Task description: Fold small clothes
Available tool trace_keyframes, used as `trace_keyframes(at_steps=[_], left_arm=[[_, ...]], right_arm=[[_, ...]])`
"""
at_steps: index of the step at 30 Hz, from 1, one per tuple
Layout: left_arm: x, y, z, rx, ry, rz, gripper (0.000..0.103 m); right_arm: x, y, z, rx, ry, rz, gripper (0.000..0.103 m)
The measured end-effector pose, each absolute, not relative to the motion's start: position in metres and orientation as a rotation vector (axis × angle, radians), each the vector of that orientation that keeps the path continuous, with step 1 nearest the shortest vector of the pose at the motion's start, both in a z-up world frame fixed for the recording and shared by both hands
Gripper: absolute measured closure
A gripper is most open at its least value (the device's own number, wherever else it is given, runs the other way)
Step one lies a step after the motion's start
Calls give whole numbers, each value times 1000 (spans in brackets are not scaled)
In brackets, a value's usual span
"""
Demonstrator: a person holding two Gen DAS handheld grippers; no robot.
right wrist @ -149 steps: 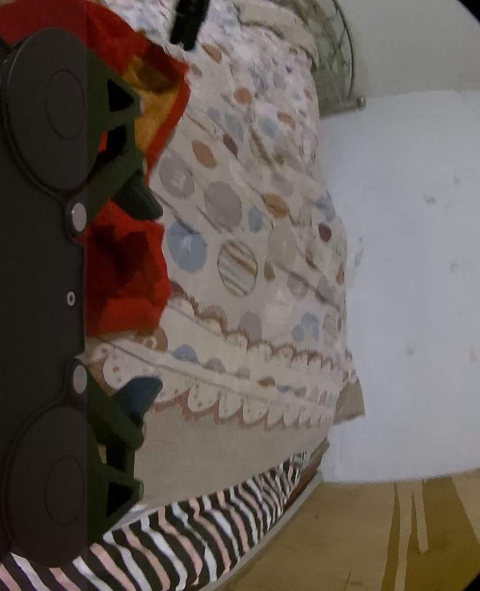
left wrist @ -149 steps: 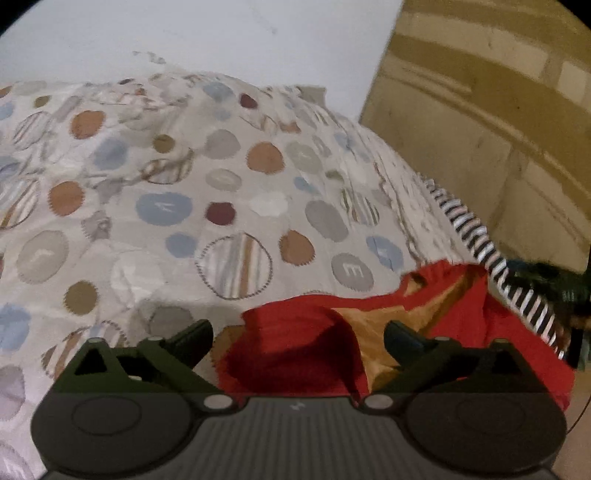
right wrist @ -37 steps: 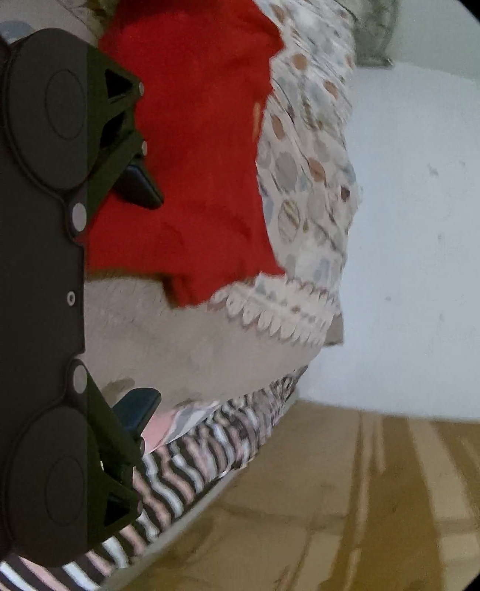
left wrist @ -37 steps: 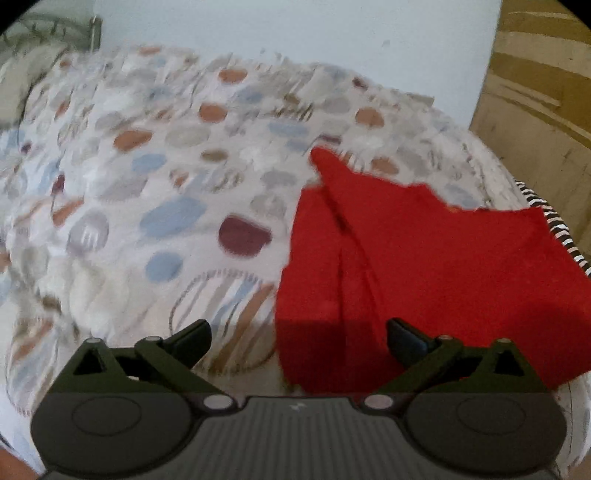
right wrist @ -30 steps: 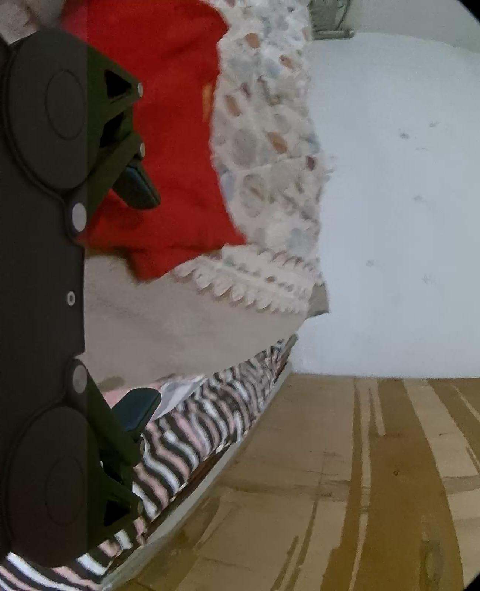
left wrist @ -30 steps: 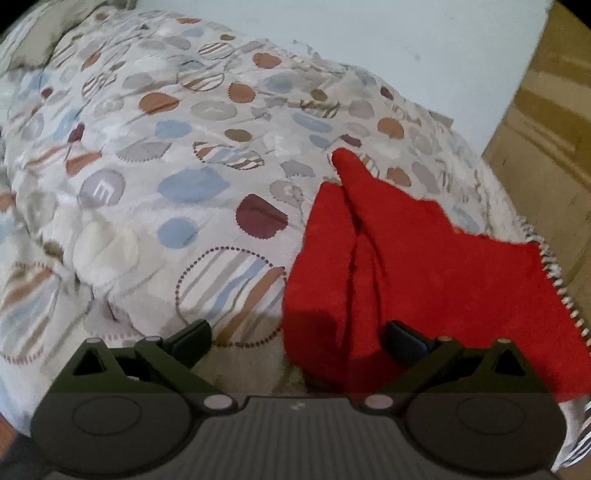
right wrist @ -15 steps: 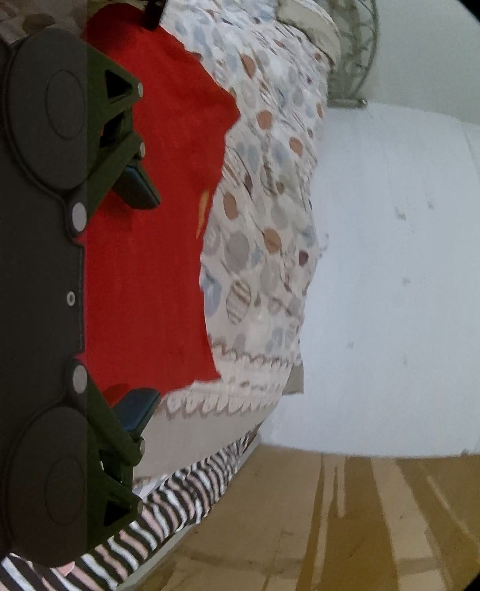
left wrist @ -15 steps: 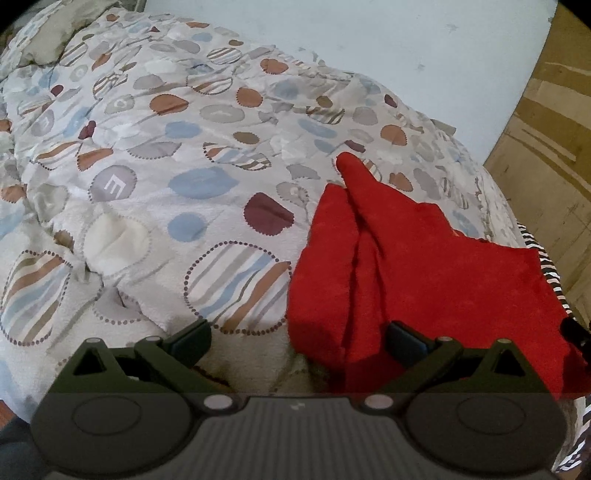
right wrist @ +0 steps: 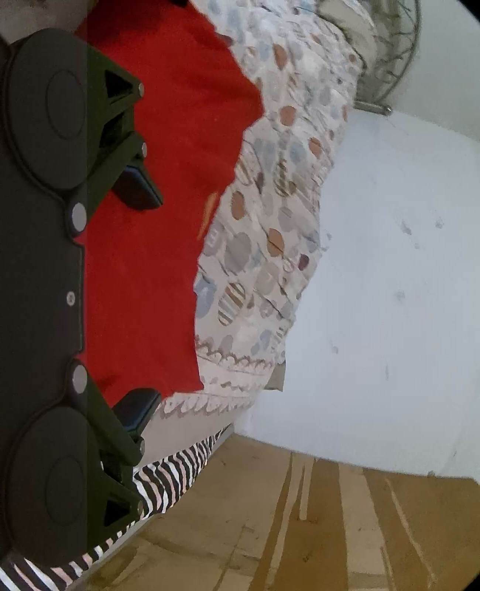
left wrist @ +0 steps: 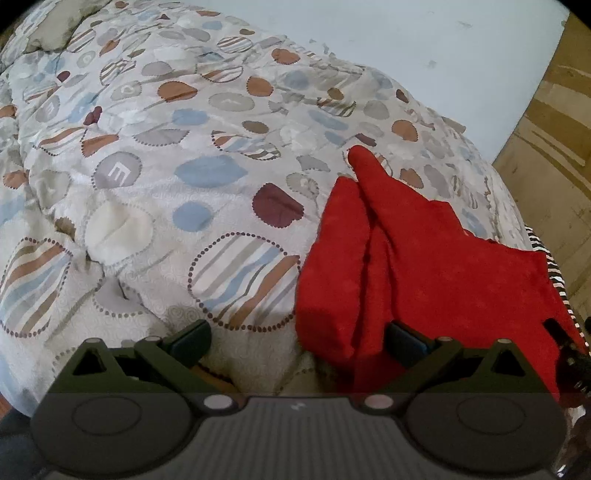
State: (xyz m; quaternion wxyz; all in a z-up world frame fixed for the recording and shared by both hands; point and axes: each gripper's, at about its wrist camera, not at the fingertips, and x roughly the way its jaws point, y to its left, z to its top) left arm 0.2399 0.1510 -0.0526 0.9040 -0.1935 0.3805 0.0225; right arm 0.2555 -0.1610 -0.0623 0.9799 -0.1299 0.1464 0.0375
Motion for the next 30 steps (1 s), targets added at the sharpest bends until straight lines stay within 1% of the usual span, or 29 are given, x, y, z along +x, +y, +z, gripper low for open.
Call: trace_keyframes(at_steps=[5,8,21,30], left_arm=[[234,156,-47,-467,689,21,0],[235,156,-45,-480,660,-12,0],[280,148,-62,-439,798,-57,0],[281,155,-65,-460,808,-60,0]], right_arm=[[258,-147,-82,-287,285,107,1],[259,-146,-85,-285,279,115,1],[258,-154,-90,-228,260,137,0],[255,-156,-91,-216,250,138,0]])
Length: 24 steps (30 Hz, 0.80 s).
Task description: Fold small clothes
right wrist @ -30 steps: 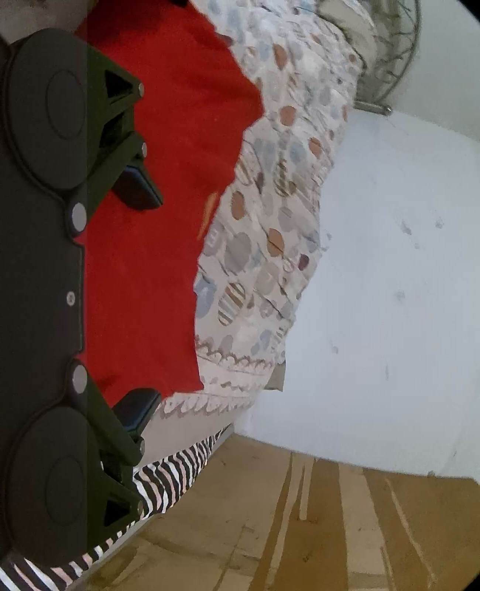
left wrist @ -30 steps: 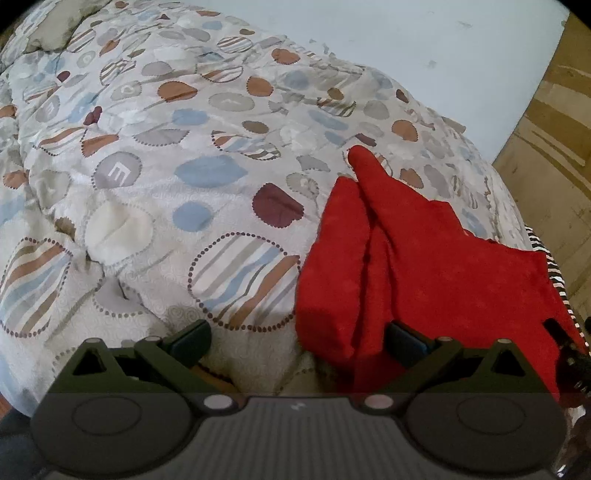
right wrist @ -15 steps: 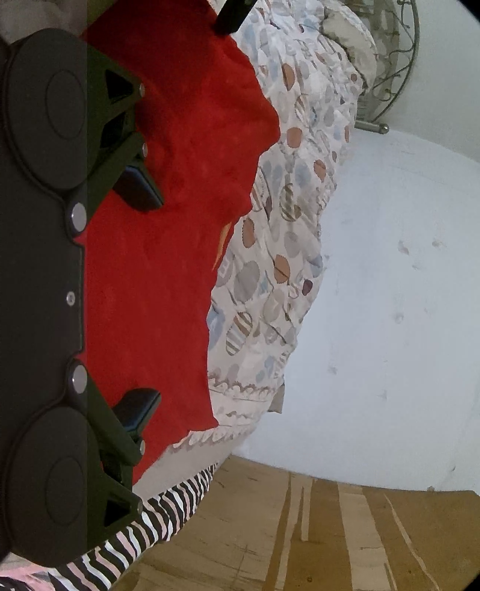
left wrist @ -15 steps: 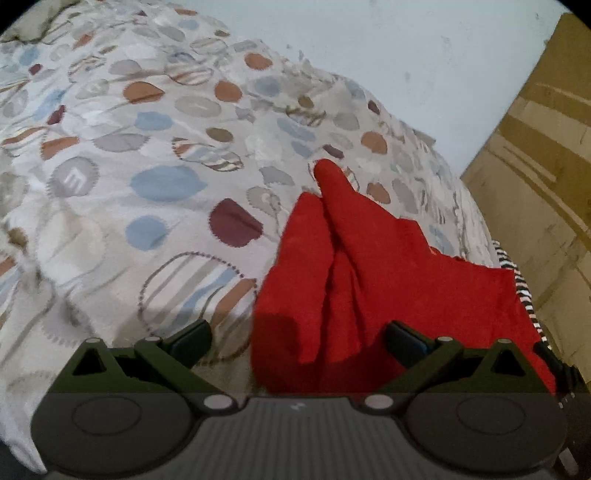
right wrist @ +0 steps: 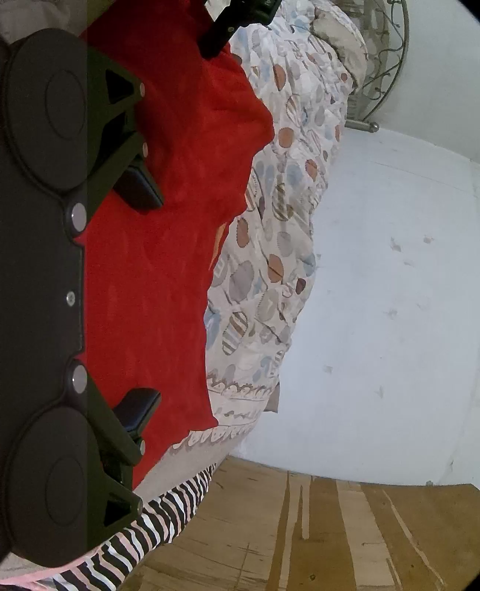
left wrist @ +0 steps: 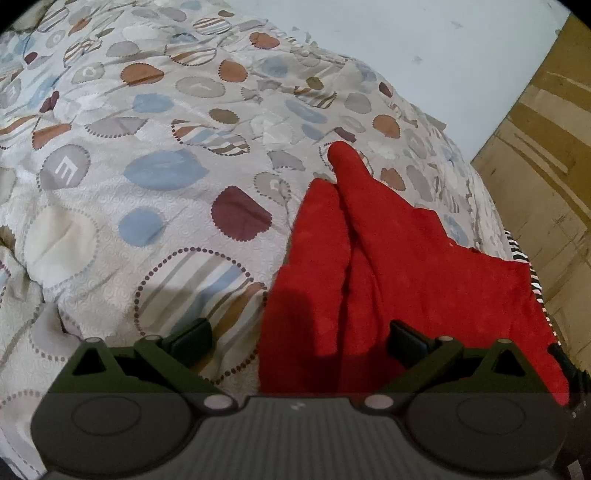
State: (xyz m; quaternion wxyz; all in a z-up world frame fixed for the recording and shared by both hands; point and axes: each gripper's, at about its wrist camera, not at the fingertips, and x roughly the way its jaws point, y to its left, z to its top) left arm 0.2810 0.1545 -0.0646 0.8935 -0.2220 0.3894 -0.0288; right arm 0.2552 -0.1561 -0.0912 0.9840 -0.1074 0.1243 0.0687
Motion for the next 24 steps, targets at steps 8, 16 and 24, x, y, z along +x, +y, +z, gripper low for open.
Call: trace_keyframes(at_steps=[8,16,24], left_arm=[[275,147,-58,-437,755,-116,40],[272,147,-44,-489,721,-137,82],[273,120,-1,-381,672,-160,87]], right_arm=[[254,-156,-93,-211,239,133,0],[255,-156,-90,-206,259,138,0],[237,-181,-69,-274,216,65,0]])
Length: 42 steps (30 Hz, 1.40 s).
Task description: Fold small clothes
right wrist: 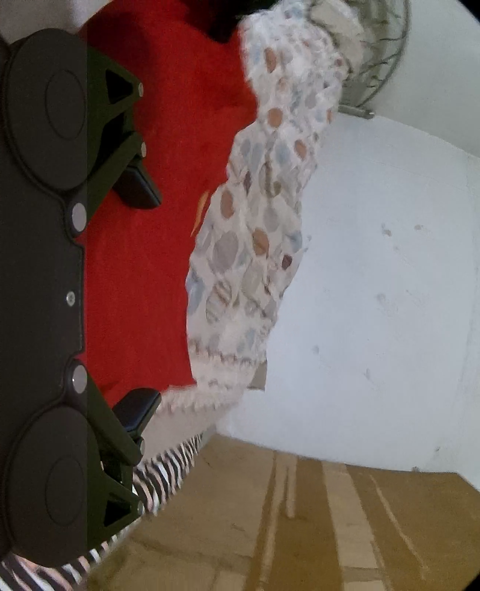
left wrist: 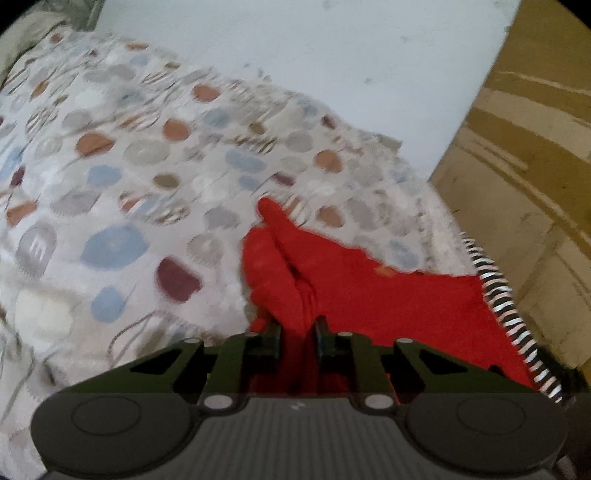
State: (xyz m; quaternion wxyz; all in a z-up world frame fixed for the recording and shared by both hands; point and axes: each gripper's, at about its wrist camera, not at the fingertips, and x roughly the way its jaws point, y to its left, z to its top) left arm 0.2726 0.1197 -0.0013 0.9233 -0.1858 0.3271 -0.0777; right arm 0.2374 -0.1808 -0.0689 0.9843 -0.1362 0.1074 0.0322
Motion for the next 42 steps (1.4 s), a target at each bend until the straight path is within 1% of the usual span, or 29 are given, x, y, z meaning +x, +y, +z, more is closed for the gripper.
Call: trace_keyframes(at_steps=[5,9,11,13,15,19,20,22,23,25,26,27,28,29,31,35,37,40,42], left_arm=[[293,83,44,-345,619,-252,87],[314,14,87,-196,573,-380,88],[320,-30,98,-100,563,-454,88],[325,-72,95,-12,593,-520,88],[327,-106,78,58,640,-572,88],[323,-132,29,86,743,-644,88],[318,-134,20,105,739,-657,87],[303,-131,18,149,662,-653,85],[298,-128,21,150,637,-662,81],[294,-118,29,102,609,-704,60],[290,-114,33,75,592,-726,32],[286,-108,39,48,554,-745,9],[281,-104,46,29,510,-741,4],[274,-95,53,12,454,-727,1],[260,-84,63,4,355,-713,1],[243,-52,71,-36,298,-634,0],[240,-33,65,-70,310,-589,0],[246,-7,43,-96,383,-541,0],[254,3,24,-123,434,-528,0]], right_arm=[[225,-206,-67,-274,212,39,0],[216,-219,-67,-278,206,-6,0],[210,-225,-68,-299,208,-42,0],[204,-231,-70,-320,214,-81,0],[200,-238,-74,-327,228,-103,0],[192,-254,-84,-268,258,-106,0],[192,-256,-87,-267,265,-111,0],[192,-260,-94,-255,284,-124,0],[193,-262,-97,-244,296,-130,0],[195,-266,-100,-203,298,-124,0],[195,-267,-100,-189,297,-123,0],[195,-267,-100,-185,297,-124,0],[196,-266,-100,-188,297,-126,0],[197,-265,-100,-193,297,-128,0],[196,-263,-100,-206,297,-132,0],[196,-268,-95,-201,301,-117,0],[192,-273,-87,-172,273,-103,0],[186,-285,-65,-89,196,-69,0],[192,-293,-48,-17,181,-8,0]])
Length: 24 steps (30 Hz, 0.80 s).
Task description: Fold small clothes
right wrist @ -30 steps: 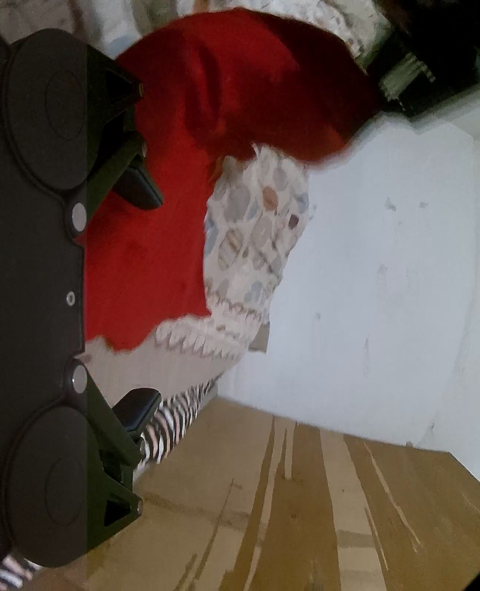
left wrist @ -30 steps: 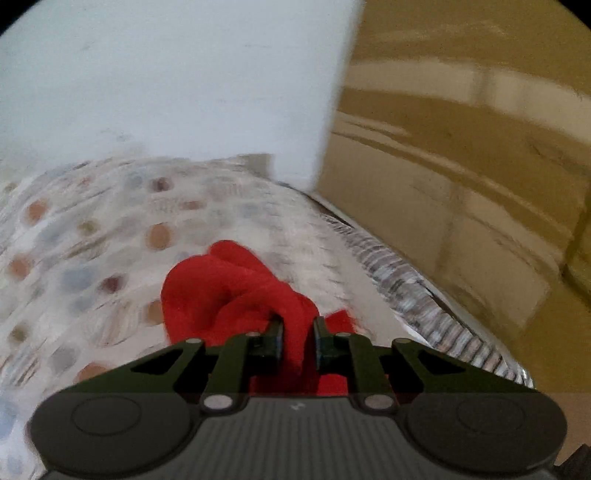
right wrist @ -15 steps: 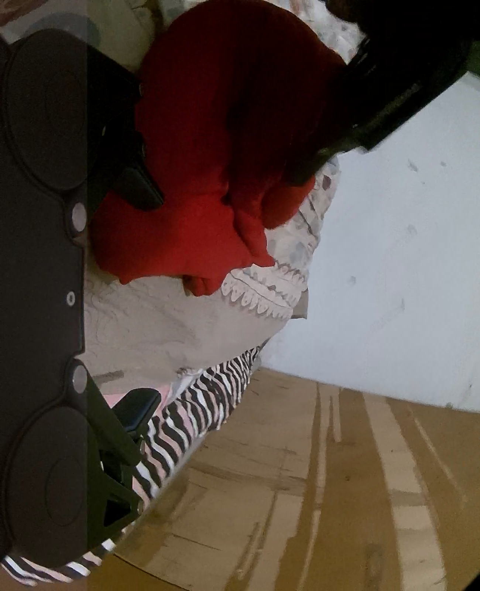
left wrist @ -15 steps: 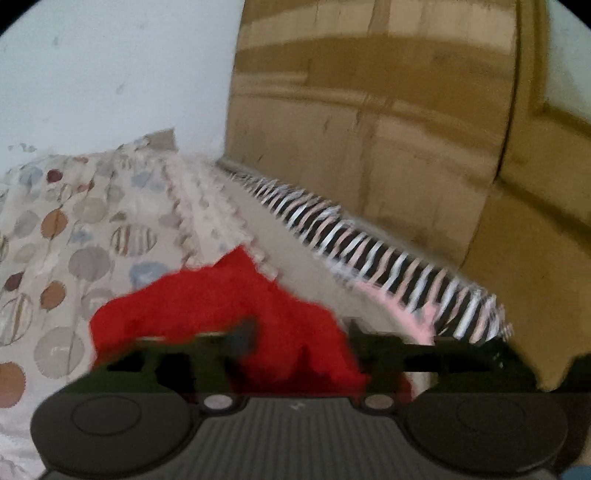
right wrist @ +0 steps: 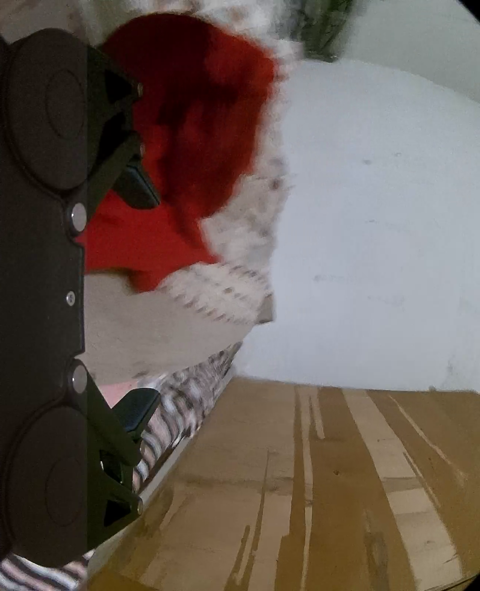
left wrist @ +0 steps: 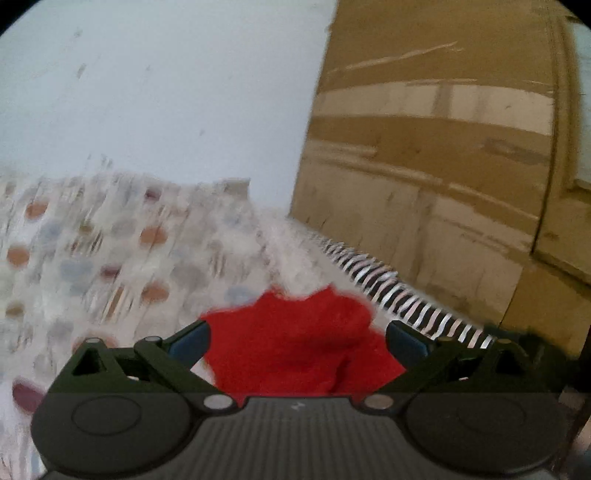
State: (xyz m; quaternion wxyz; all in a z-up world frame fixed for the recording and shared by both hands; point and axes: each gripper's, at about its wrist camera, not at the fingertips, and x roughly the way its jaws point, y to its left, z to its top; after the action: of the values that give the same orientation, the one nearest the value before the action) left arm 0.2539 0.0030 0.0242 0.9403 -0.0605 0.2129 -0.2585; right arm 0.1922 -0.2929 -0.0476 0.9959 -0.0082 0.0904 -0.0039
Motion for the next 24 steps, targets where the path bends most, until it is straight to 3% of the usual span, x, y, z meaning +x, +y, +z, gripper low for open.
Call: trace_keyframes(at_steps=[3,8,13,15,18,24], left_arm=[[264,9,5,-157,458,-532,0],[278,7,-4,-139,484,-557,1],[277,-5,-3,-79,460,-623,22],[272,-11,-1,-29,426,-625,41],[262,-17,2,34,378,-640,58],[243,-34,-1,164,326,-641,61]], right_arm=[[219,-305,-25,136,246,171,0],[299,-311,-12,469,550,508,0],[358,-308,-20,724,729,535,0],[368,-306,-24,789,764,509,0],[380,-307,-29,816,830,410,0],[370,-316,-28,755,872,334,1]])
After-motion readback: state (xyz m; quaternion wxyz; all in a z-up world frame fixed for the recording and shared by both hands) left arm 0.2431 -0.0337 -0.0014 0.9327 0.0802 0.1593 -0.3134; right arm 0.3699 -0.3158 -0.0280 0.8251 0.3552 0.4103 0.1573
